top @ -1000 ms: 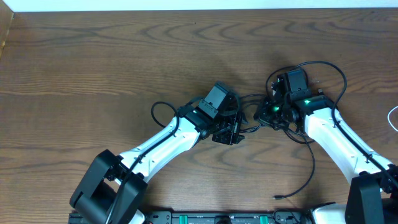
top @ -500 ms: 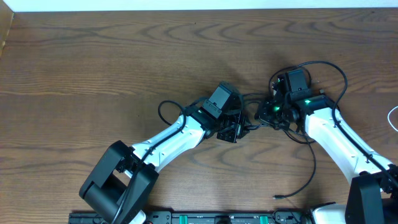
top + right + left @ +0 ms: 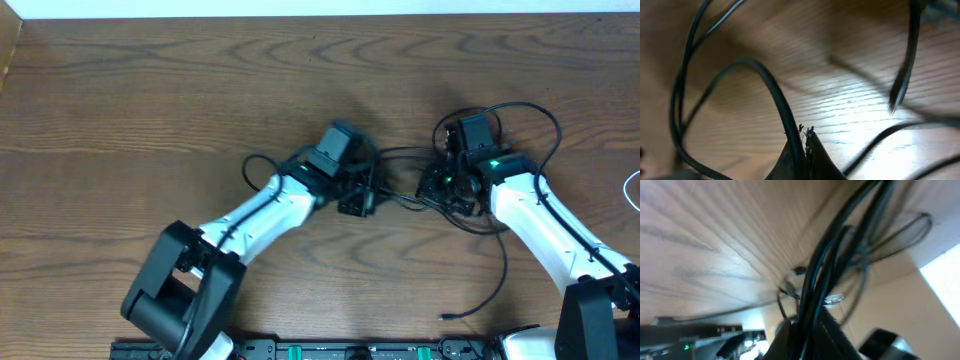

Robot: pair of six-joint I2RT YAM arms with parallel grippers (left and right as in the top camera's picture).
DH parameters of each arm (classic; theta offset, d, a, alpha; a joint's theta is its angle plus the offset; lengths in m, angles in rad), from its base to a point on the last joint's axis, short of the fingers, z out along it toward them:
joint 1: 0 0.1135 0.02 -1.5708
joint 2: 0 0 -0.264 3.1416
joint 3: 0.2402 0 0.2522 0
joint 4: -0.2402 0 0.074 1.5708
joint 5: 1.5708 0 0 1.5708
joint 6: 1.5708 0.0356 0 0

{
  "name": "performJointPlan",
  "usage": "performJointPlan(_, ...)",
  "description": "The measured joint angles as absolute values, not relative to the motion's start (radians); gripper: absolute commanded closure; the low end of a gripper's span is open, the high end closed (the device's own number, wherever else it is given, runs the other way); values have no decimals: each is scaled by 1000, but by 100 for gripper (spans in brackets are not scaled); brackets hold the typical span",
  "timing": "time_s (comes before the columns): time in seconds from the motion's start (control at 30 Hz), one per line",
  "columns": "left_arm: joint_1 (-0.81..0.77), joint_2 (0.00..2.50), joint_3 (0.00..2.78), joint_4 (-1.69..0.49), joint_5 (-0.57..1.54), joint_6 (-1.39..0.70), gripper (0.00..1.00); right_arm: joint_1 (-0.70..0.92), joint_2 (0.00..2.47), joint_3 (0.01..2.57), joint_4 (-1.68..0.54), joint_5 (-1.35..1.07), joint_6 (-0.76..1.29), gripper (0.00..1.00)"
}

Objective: Untangle cables

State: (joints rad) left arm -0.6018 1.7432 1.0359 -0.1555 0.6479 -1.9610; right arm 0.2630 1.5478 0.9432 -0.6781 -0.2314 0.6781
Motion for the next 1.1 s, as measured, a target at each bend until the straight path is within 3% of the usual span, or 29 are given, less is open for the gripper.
performJointPlan(0.13, -480, 1743, 1036, -127, 739, -1872, 92, 263, 1548, 943, -709, -149, 678, 99)
performJointPlan(0.47, -225, 1746, 1029, 192, 1082, -1609, 93, 215, 1548, 952, -748, -9, 690, 99)
performJointPlan(0.6, -70, 1747, 1023, 366, 1230, -1461, 93, 59, 1548, 966, -746, 10, 688, 99)
performJointPlan(0.83, 153, 1747, 1024, 401, 1287, -1273, 92, -242, 1551, 1105, -847, 102, 619, 99)
performJointPlan(1.1, 245, 1747, 1024, 400, 1317, -1118, 92, -335, 1551, 1286, -863, -110, 466, 99)
